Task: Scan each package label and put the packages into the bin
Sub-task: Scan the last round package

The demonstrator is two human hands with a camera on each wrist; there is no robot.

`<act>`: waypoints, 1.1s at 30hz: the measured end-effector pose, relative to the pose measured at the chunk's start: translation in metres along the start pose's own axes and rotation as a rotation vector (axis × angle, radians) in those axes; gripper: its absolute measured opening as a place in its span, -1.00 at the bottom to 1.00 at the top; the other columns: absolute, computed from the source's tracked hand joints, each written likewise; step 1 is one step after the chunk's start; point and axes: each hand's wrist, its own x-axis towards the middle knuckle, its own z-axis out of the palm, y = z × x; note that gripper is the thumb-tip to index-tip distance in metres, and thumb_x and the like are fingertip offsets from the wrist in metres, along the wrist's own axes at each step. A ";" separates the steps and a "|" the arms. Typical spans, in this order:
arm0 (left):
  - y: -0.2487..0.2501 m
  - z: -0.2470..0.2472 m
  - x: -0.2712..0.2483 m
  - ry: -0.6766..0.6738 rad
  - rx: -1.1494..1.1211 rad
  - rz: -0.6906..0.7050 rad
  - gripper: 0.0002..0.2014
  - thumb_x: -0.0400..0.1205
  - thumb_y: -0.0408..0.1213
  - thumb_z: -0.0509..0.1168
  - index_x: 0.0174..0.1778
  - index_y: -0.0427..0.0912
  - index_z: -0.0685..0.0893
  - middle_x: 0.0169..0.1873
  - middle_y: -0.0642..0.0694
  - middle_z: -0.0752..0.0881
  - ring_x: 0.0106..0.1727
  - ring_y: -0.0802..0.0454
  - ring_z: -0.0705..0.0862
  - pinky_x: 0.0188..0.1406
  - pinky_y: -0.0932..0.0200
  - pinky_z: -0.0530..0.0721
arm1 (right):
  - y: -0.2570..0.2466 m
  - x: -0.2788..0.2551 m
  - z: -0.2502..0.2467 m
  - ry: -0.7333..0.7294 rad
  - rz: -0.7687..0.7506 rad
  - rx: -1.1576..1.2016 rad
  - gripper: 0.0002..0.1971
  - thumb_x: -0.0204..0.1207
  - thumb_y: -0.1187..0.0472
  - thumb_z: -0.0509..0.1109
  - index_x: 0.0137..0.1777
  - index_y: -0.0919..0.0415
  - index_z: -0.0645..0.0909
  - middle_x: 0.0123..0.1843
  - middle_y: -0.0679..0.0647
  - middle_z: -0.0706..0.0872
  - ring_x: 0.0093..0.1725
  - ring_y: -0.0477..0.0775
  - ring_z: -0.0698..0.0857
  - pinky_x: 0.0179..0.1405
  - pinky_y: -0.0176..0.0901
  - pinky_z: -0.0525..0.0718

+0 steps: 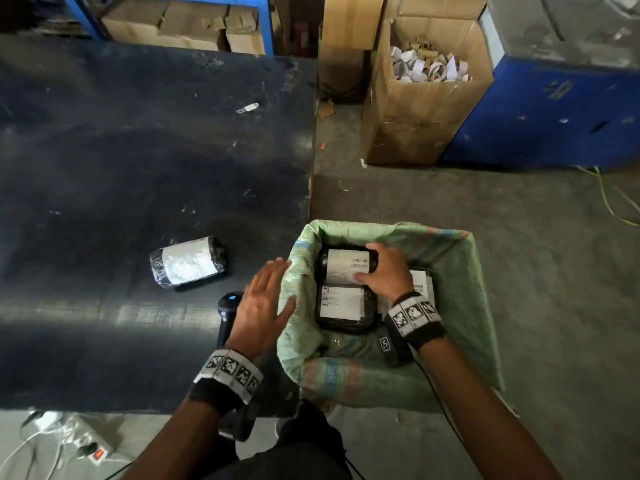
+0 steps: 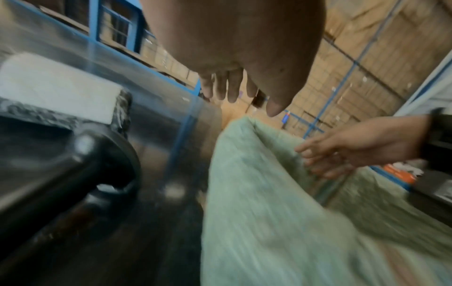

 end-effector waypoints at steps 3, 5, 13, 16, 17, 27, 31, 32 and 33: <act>-0.028 -0.045 0.007 0.088 -0.023 -0.052 -0.39 0.64 0.02 0.21 0.60 -0.17 0.49 0.49 -0.22 0.58 0.49 -0.22 0.57 0.44 -0.22 0.61 | -0.035 -0.037 -0.007 0.095 -0.131 0.142 -0.41 0.34 -0.11 0.53 0.40 -0.13 0.52 0.30 0.07 0.61 0.30 0.08 0.61 0.28 0.05 0.62; -0.054 -0.072 0.008 0.116 -0.017 -0.098 -0.38 0.59 0.02 0.22 0.56 -0.20 0.53 0.40 -0.25 0.63 0.44 -0.25 0.58 0.44 -0.19 0.60 | -0.064 -0.063 -0.001 0.114 -0.188 0.266 -0.48 0.37 -0.11 0.53 0.35 -0.11 0.58 0.22 0.02 0.68 0.21 0.00 0.67 0.24 -0.01 0.65; -0.183 -0.139 0.004 0.024 0.124 -0.193 -0.23 0.38 -0.05 0.59 0.53 -0.17 0.57 0.43 -0.27 0.63 0.43 -0.34 0.57 0.38 -0.32 0.61 | -0.154 -0.110 0.112 -0.112 -0.045 0.443 -0.46 0.44 -0.14 0.51 0.40 -0.07 0.53 0.08 0.05 0.70 0.03 0.02 0.74 0.10 -0.20 0.67; -0.218 -0.149 0.004 -0.056 0.134 -0.283 -0.06 0.30 -0.04 0.72 0.61 -0.10 0.51 0.52 -0.27 0.54 0.52 -0.33 0.50 0.44 -0.35 0.57 | -0.169 -0.107 0.158 -0.173 0.080 0.416 -0.36 0.48 -0.23 0.41 0.52 -0.04 0.39 0.12 0.10 0.75 0.13 0.04 0.72 0.20 -0.18 0.57; -0.229 -0.152 0.005 -0.095 0.118 -0.317 -0.03 0.30 0.02 0.71 0.64 -0.03 0.47 0.56 -0.26 0.49 0.55 -0.32 0.47 0.47 -0.36 0.54 | -0.172 -0.105 0.171 -0.195 0.115 0.413 -0.32 0.49 -0.25 0.38 0.55 -0.01 0.34 0.17 0.11 0.75 0.17 0.05 0.71 0.23 -0.17 0.55; -0.291 -0.154 0.032 -0.276 -0.163 -0.377 -0.05 0.44 0.29 0.49 0.71 0.09 0.27 0.59 -0.20 0.46 0.60 -0.23 0.41 0.61 -0.26 0.44 | -0.191 -0.088 0.250 -0.158 0.277 0.898 -0.40 0.63 0.09 0.37 0.61 -0.05 0.21 0.46 0.27 0.56 0.22 0.14 0.68 0.09 -0.12 0.72; -0.302 -0.146 0.033 -0.351 -0.209 -0.310 0.03 0.29 0.50 0.42 0.68 0.23 0.29 0.55 -0.18 0.50 0.57 -0.20 0.44 0.58 -0.36 0.46 | -0.201 -0.095 0.258 -0.139 0.349 1.015 -0.49 0.69 0.00 0.26 0.58 -0.21 0.19 0.12 0.32 0.73 -0.21 0.17 0.75 -0.31 -0.12 0.72; -0.302 -0.143 0.032 -0.369 -0.197 -0.277 0.05 0.25 0.53 0.41 0.67 0.21 0.32 0.54 -0.17 0.51 0.57 -0.19 0.43 0.59 -0.37 0.45 | -0.203 -0.096 0.259 -0.117 0.363 1.017 -0.52 0.69 -0.01 0.25 0.56 -0.24 0.21 0.05 0.29 0.75 -0.29 0.12 0.73 -0.33 -0.12 0.69; -0.301 -0.142 0.030 -0.389 -0.186 -0.251 0.07 0.22 0.54 0.42 0.65 0.19 0.34 0.54 -0.15 0.52 0.58 -0.18 0.43 0.60 -0.38 0.43 | -0.204 -0.096 0.261 -0.100 0.373 1.023 -0.53 0.68 -0.02 0.25 0.54 -0.26 0.22 -0.01 0.26 0.76 -0.36 0.07 0.70 -0.37 -0.14 0.66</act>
